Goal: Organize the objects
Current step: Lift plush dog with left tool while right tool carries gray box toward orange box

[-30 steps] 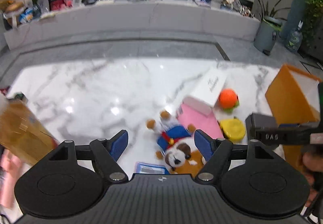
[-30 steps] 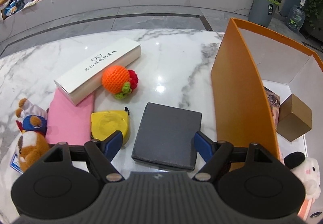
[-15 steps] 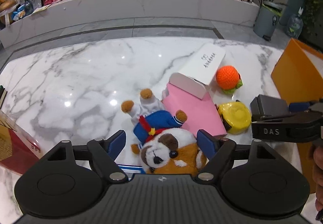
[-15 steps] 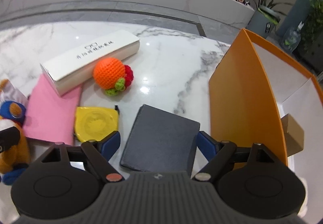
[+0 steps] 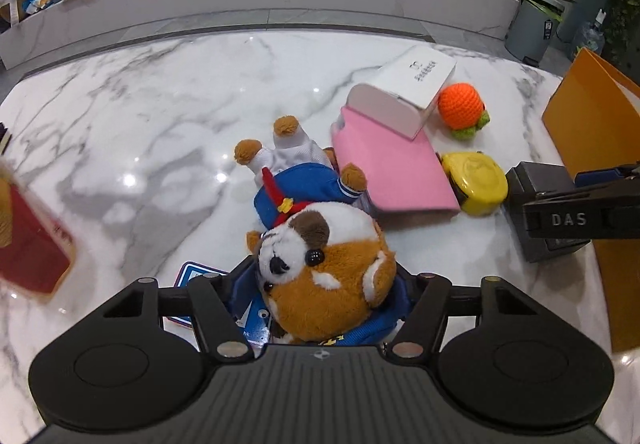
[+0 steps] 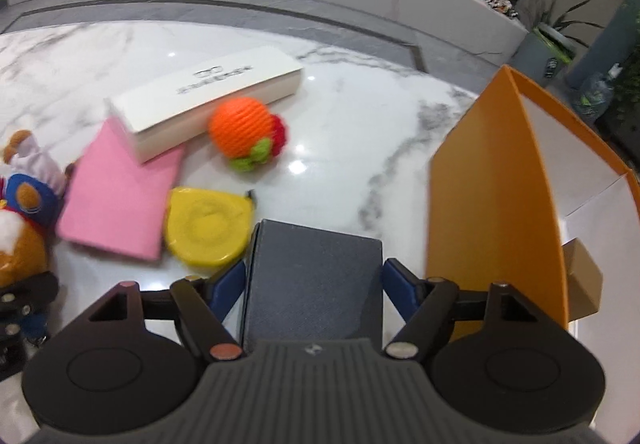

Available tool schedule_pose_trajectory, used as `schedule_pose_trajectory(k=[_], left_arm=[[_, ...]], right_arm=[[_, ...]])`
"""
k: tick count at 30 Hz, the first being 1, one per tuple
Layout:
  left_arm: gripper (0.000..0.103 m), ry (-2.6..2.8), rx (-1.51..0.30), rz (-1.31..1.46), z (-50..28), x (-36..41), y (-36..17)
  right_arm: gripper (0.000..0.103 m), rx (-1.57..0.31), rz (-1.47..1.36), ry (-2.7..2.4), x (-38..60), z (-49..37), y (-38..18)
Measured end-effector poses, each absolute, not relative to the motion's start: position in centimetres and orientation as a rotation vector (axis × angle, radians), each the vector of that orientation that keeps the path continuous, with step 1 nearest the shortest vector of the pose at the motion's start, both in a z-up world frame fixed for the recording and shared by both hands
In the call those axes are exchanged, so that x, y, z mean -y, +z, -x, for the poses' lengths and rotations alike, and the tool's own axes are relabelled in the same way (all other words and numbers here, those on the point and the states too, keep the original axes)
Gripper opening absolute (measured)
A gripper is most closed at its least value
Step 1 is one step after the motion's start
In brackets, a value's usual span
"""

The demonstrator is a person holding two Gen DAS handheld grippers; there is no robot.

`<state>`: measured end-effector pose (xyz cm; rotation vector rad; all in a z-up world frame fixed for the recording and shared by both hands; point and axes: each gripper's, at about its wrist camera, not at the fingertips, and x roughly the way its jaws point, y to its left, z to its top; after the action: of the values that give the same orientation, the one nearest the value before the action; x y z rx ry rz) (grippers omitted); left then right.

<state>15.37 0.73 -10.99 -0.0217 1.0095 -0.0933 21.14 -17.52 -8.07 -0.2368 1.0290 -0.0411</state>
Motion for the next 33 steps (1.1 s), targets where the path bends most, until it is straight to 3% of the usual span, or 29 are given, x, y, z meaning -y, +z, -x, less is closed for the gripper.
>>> schedule_pose_trajectory(k=[16, 20, 33], left_arm=[[0.075, -0.068, -1.029, 0.075, -8.9, -2.9, -10.6], [0.075, -0.064, -1.039, 0.046, -8.7, -2.4, -10.6], [0.073, -0.052, -1.058, 0.062, -8.6, -2.4, -10.6]], right_arm=[[0.076, -1.113, 0.213, 0.16, 14.8, -16.3, -7.5], [0.083, -1.122, 0.219, 0.159, 15.1, -16.3, -7.8], [0.077, -1.201, 0.192, 0.177, 15.2, -16.3, -9.1]])
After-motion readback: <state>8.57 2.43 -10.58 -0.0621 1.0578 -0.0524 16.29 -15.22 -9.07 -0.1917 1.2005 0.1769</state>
